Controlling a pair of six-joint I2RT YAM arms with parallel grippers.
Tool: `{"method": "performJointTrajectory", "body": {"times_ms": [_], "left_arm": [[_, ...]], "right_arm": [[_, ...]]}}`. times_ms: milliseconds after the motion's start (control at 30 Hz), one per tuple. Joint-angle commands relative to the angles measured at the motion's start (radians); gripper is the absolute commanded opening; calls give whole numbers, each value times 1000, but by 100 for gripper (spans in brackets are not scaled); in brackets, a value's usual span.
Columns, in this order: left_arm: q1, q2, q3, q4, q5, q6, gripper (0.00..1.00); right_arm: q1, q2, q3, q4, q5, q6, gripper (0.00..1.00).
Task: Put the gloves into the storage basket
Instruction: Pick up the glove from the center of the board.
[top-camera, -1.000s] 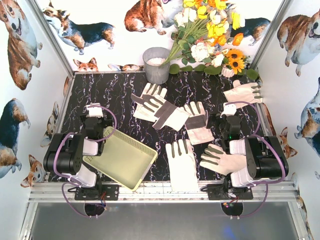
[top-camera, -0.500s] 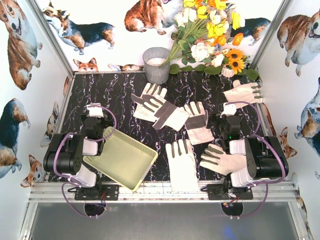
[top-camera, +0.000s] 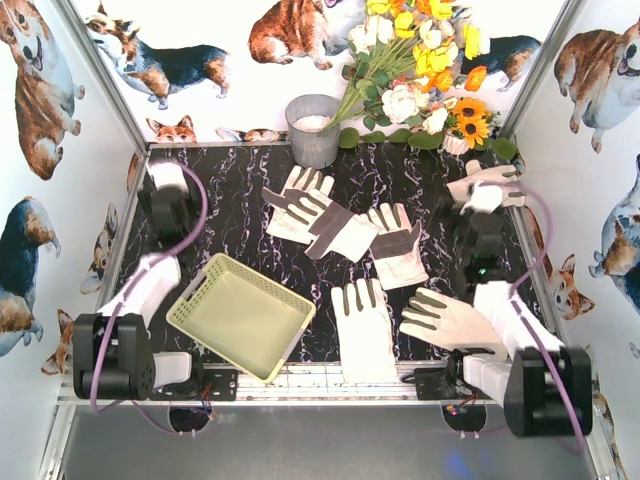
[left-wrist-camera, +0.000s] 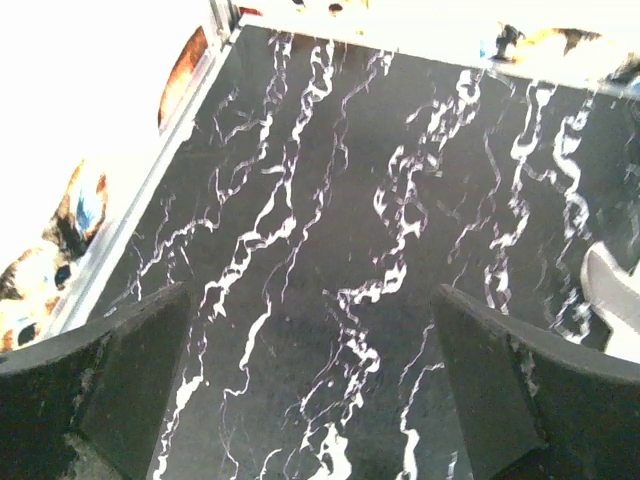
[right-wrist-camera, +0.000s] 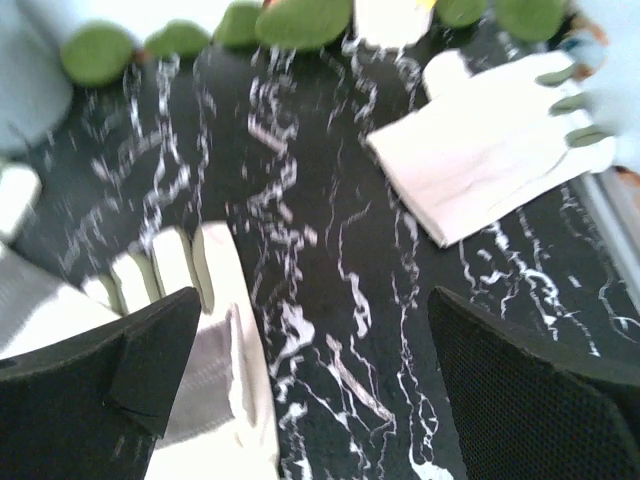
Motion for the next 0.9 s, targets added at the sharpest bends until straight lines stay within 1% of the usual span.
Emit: {"method": "performJointTrajectory", "body": {"times_ms": [0,67,100,167,200,267,367,500,567,667,767,867], "left_arm": [[9,59,356,-613,-61,-164,100],[9,139,512,-805,-11,-225,100],[8,173,559,-858,57,-242,100],[-6,210,600,-877,223,-259,100],[-29,216,606,-868,267,-267,100],[-118,235,623,-863,293,-270,100],[-203,286,668,-897,348,-312,100],[-286,321,652,-839,447,-374,100],[-314,339,649,-833,481,-401,100],[-346,355,637,-815,518,-430,100],[-371,366,613,-786,544,-451,99],[-396,370,587,-751,553,-487,98]], "right_arm": [[-3,-95,263,-461,207,206,100],[-10,-101,365,-629,244,267,100],[-20,-96,414,-692,226,292,100],[-34,-67,515,-818,151,321,100],[-34,-46,561,-876,128,328,100],[-34,-6,635,-962,52,324,100],[-34,-1,674,-996,-92,304,98],[-18,15,713,-1061,-251,330,88],[21,26,728,-1091,-275,353,87],[128,38,735,-1103,-255,393,86],[200,99,730,-1085,-267,471,84],[254,170,746,-1052,-307,474,83]]}}
